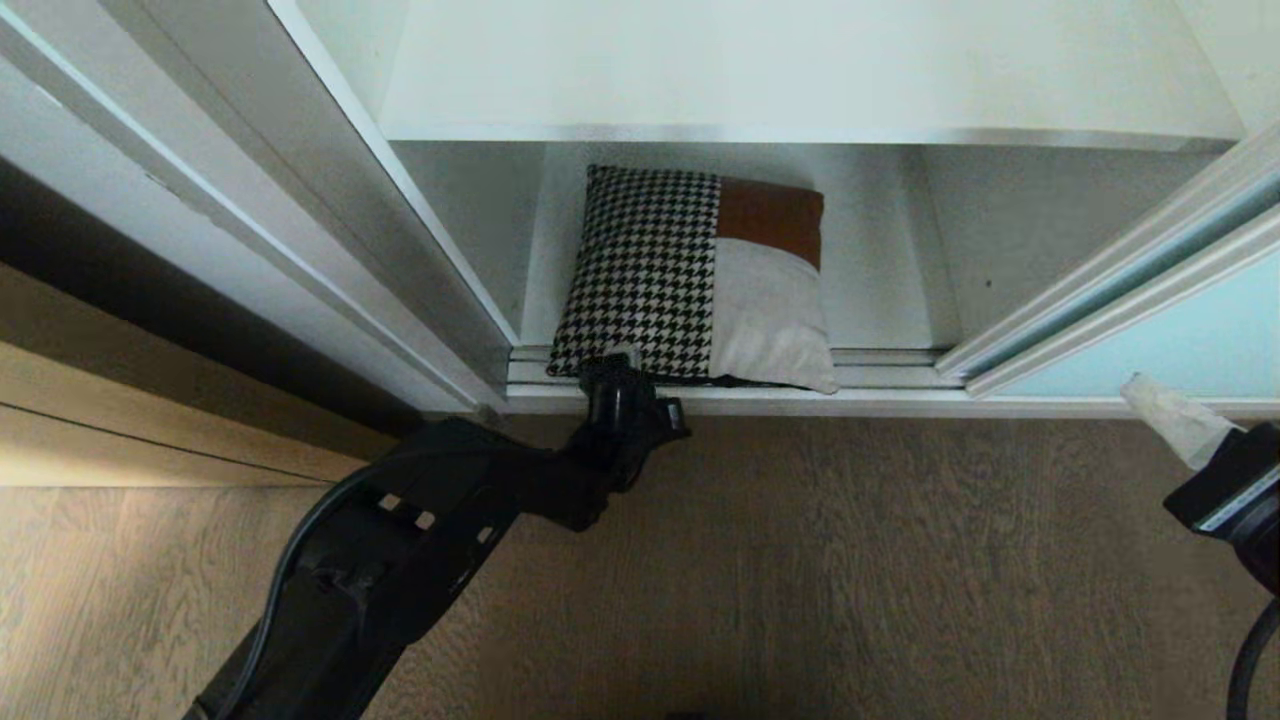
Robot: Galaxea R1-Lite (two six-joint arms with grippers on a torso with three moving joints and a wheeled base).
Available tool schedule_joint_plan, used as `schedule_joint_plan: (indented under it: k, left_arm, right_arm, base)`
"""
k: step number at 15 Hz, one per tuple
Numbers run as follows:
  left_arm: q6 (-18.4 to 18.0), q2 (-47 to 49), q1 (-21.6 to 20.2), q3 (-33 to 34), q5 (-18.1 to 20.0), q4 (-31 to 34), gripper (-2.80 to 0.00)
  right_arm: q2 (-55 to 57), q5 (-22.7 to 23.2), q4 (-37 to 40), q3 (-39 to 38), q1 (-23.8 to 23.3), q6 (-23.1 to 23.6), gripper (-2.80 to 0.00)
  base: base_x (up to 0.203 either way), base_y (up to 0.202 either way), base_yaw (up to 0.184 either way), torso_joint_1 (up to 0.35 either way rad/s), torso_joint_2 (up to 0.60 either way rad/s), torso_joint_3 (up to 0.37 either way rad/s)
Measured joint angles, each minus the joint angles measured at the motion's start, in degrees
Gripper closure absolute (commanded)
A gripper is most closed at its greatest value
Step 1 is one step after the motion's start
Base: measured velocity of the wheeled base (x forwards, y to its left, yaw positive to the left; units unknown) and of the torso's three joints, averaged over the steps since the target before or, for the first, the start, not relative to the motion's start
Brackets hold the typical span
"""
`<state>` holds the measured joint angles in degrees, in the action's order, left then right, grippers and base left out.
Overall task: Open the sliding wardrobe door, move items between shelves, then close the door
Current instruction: Place the pillow on the lower shelf
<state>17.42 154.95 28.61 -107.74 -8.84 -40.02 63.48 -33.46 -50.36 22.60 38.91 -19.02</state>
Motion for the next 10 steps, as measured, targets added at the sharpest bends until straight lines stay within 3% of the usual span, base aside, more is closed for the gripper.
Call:
schedule_joint_plan:
  k: [3, 10]
  left_arm:
    - [-0.4, 0.0, 0.1, 0.4, -0.1, -0.1, 0.0]
    - [-0.1, -0.6, 2.4, 3.4, 0.9, 0.0, 0.0]
  right_arm:
    - [0.1, 0.0, 0.0, -0.1, 0.0, -0.1, 0.0]
    - [-0.3, -0.1, 0.0, 0.3, 0.2, 0.2, 0.0]
  base:
    - [0.155, 0.0, 0.002, 0.007, 0.0, -0.001]
    - [0.0, 0.0, 0.0, 0.0, 0.0, 0.0]
